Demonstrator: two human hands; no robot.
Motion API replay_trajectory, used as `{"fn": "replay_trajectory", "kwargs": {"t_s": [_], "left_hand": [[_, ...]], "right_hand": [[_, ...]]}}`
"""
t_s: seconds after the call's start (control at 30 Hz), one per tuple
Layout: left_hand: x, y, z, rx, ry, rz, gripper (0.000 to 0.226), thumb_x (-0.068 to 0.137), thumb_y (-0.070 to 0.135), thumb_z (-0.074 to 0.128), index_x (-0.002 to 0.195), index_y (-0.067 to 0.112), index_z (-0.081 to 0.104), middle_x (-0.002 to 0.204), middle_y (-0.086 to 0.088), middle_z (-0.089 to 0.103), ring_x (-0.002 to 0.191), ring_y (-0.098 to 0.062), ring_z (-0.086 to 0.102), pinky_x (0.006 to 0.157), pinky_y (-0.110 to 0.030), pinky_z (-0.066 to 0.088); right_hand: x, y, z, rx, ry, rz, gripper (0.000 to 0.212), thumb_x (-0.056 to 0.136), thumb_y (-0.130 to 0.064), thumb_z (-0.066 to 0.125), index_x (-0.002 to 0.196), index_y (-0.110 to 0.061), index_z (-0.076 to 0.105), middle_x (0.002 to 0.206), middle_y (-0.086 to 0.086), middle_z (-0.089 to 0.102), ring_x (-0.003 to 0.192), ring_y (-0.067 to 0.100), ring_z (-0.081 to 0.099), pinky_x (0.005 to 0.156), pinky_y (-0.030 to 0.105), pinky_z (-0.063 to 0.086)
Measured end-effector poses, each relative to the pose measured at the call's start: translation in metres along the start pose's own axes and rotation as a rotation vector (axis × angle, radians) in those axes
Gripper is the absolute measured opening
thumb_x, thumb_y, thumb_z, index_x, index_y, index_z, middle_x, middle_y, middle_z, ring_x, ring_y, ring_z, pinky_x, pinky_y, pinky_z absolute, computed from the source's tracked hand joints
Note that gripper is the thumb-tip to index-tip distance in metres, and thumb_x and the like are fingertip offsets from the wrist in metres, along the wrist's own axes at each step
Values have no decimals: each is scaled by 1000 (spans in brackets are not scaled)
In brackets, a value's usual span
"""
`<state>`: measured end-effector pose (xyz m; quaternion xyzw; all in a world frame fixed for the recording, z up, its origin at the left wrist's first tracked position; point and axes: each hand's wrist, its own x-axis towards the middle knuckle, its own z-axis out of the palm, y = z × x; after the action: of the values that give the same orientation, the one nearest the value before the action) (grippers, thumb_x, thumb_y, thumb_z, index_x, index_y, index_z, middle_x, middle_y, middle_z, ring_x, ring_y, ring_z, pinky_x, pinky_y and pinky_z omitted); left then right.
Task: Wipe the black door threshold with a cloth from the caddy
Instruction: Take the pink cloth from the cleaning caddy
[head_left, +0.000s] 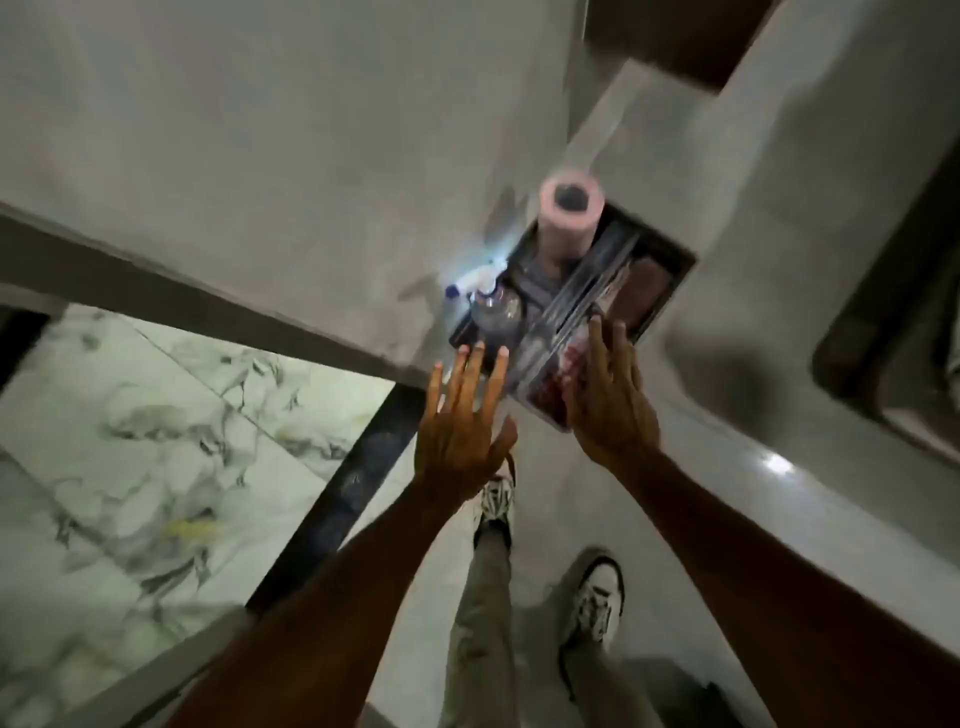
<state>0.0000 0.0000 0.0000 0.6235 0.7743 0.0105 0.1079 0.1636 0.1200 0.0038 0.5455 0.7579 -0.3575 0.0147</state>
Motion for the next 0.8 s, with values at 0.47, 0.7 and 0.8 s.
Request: {"fn": "replay_trajectory", "kwargs": {"t_s": [0.47,0.7,0.8], "left_hand": [[58,-75,199,52,-49,13,81,111,61,38,173,11,25,181,-17,22,170,-35,18,138,-58,13],[58,-80,203,58,0,28,82,109,62,44,172,12,26,180,-17,25,169,-36,21,137,-59,16],[58,-80,201,61,-22,36,82,110,62,42,172,13,23,181,-16,22,170,-35,18,138,-58,13]], "right_hand": [[153,59,182,143,-114,437,104,105,-31,70,175,-21,-7,182,21,-11,163,52,25,131,64,35],[153,63,194,-7,-38,388,104,100,-7,73,175,-15,1,182,26,-4,162,52,29,131,63,37],[151,61,189,-13,-21,385,96,100,0,70,175,-18,13,182,22,7,160,50,36,132,59,38]]}}
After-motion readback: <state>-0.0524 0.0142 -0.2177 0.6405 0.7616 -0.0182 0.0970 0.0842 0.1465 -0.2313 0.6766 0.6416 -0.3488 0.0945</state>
